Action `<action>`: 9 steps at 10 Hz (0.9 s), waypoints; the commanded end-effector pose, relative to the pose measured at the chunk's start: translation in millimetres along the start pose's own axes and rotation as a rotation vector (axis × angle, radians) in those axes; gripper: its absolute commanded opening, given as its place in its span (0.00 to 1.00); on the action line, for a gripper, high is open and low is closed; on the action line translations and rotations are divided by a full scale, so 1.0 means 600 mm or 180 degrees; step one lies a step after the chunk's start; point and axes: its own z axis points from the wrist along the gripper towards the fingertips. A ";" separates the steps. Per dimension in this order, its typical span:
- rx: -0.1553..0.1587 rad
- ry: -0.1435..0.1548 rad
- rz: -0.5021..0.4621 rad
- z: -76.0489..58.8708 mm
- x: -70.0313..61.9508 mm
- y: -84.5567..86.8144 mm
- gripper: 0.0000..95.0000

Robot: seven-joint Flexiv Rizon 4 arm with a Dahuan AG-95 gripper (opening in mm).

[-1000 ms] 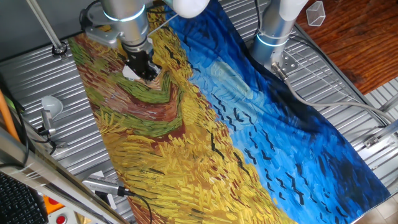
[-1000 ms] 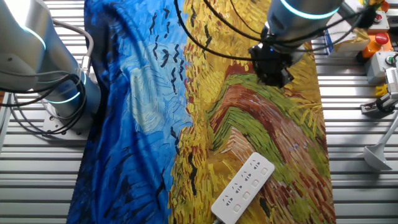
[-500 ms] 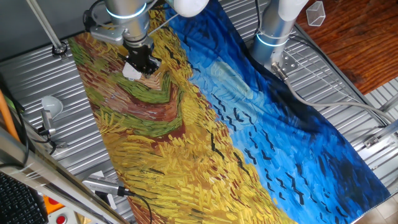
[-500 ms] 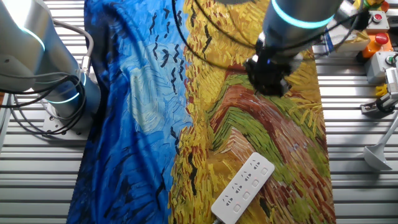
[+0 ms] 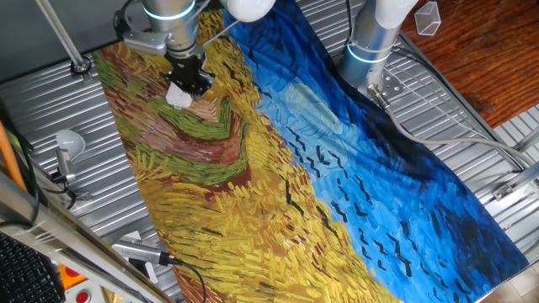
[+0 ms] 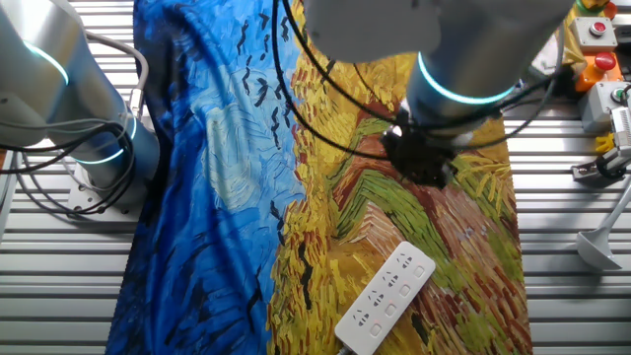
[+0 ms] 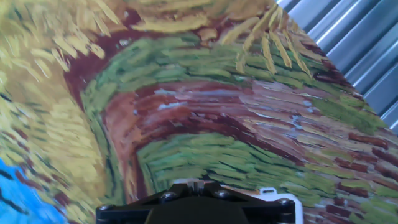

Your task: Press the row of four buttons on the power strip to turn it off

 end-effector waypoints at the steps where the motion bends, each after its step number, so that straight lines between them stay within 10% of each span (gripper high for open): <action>1: -0.0004 0.0016 -0.0027 0.006 0.017 -0.010 0.00; 8: -0.0031 0.0041 0.0204 0.006 0.015 -0.010 0.00; 9: -0.0029 0.0040 0.0110 0.004 0.029 -0.016 0.20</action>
